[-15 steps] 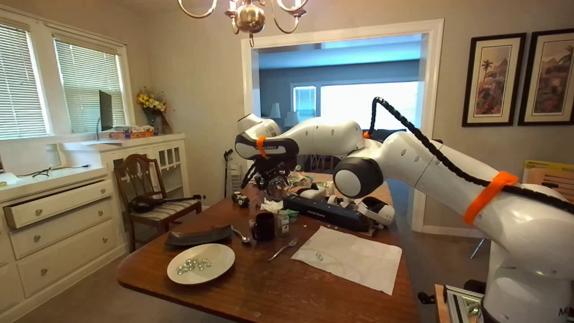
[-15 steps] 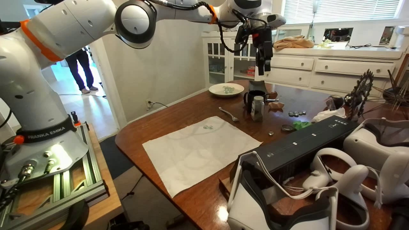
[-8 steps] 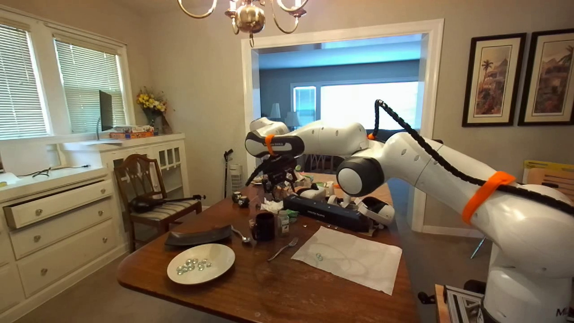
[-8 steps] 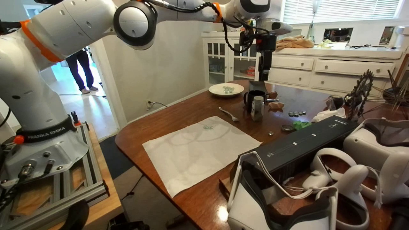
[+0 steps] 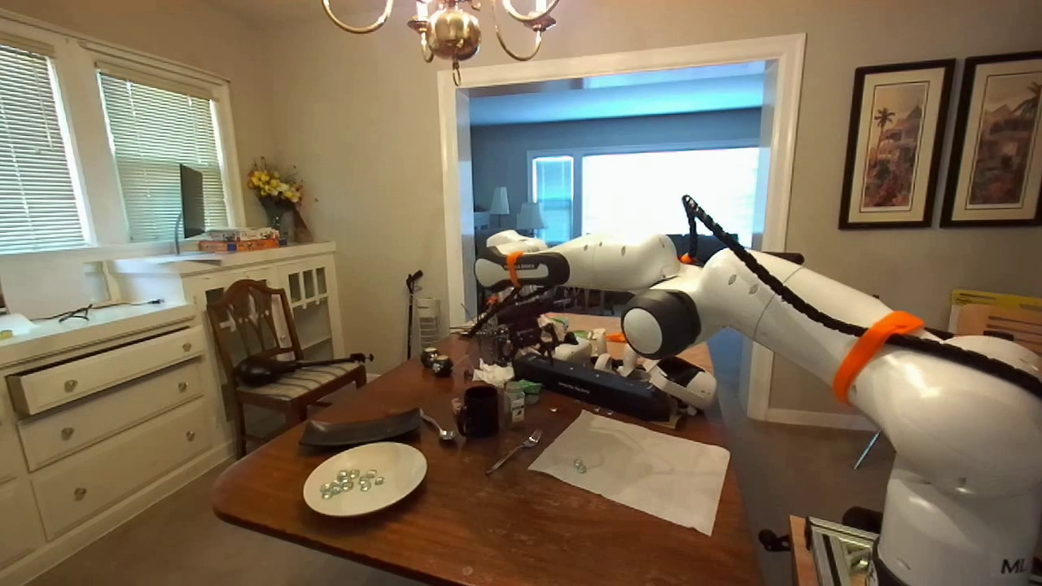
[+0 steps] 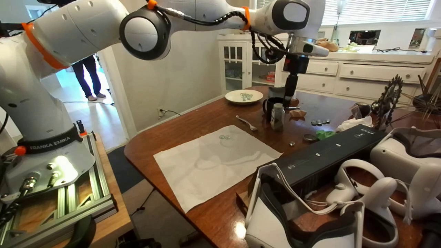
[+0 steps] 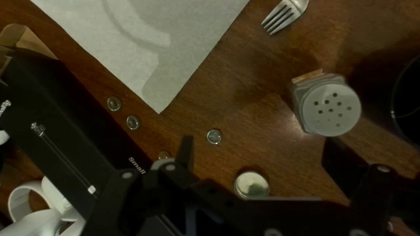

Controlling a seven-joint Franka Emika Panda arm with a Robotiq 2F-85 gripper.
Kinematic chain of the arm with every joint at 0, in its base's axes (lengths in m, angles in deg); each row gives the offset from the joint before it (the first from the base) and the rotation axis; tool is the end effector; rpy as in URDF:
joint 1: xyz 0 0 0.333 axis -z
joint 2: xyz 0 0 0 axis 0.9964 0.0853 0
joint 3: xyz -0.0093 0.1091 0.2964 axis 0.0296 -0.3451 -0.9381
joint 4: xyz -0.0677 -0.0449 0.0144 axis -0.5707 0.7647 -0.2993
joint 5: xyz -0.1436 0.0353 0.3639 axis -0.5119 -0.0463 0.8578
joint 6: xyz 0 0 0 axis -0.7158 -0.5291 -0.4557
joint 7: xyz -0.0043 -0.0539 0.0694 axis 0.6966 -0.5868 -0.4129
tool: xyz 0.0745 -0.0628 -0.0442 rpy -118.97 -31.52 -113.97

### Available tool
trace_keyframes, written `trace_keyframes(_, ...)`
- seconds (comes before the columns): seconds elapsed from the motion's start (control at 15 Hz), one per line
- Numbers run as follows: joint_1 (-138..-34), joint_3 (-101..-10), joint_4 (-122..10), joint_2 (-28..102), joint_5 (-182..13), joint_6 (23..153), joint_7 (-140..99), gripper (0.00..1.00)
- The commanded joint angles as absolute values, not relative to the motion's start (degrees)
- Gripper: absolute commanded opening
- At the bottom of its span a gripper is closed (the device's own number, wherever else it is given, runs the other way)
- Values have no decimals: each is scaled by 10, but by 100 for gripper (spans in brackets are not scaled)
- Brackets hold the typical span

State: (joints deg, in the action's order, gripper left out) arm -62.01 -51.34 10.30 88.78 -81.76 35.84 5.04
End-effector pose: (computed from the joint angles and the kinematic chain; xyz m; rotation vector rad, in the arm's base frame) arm 0.6961 -0.3468 0.3029 2.6246 -1.4251 -0.3014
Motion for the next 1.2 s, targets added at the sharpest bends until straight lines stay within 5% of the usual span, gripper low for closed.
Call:
trace_keyframes(0.0, -595, -532, 118, 927, -780, 376, 61, 100)
trace_keyframes(0.6, -591, -527, 99, 908, -783, 434, 77, 100)
trace_keyframes(1.13, -606, -537, 88, 854, -772, 357, 134, 100)
